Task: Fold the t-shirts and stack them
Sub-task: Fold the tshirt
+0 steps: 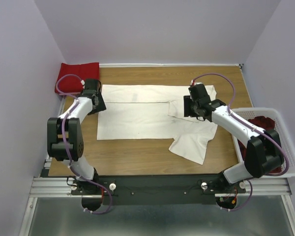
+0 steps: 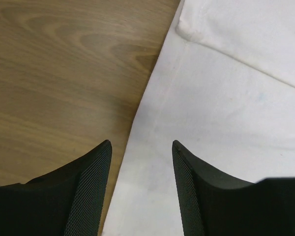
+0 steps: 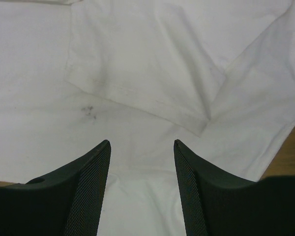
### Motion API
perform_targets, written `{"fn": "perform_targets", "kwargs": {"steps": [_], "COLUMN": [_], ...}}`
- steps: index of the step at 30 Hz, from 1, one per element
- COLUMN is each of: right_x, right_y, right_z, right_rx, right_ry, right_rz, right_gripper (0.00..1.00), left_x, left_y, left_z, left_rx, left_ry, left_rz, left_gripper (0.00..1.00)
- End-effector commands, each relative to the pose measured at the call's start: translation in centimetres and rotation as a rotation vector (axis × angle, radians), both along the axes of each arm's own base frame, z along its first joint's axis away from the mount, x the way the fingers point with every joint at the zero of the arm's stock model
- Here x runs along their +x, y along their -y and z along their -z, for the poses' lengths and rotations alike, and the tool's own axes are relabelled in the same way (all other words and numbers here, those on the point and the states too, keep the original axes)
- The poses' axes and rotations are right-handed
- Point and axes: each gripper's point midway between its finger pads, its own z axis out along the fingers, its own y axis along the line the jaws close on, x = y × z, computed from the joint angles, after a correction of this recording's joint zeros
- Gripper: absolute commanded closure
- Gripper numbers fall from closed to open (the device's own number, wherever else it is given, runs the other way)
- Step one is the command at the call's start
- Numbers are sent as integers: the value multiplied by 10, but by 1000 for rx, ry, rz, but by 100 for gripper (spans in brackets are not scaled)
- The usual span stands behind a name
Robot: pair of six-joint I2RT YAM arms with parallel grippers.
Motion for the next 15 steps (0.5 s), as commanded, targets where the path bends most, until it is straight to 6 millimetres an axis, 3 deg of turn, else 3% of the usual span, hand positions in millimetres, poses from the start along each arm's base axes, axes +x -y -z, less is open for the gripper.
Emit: {"fn": "perform_targets", "kwargs": {"steps": [1,2,7,10,15], "right_x": [-9,-10,-18,-25,-37], "right_y": [17,19,16,9,16], "right_z": [-12,-12,-16,-15,-6], "right_rx": [-33,-38,2,48,40], "right_ry": [22,22,23,9,-5], "right_rz": [40,41,34,21,27], "right_gripper": [38,39,38,38,38], "left_x": [-30,-45,-83,-94,-112], "left_y": [-13,-13,-6,1,-6], "left_z": [-33,-27,-5,1,6], "left_rx": [63,61,7,-37,-4], "left_ry": [0,-33,-98,-119,-153], "left_rz": [-37,-44,-89,-104,-157], "left_gripper": [38,38,37,37,38]}}
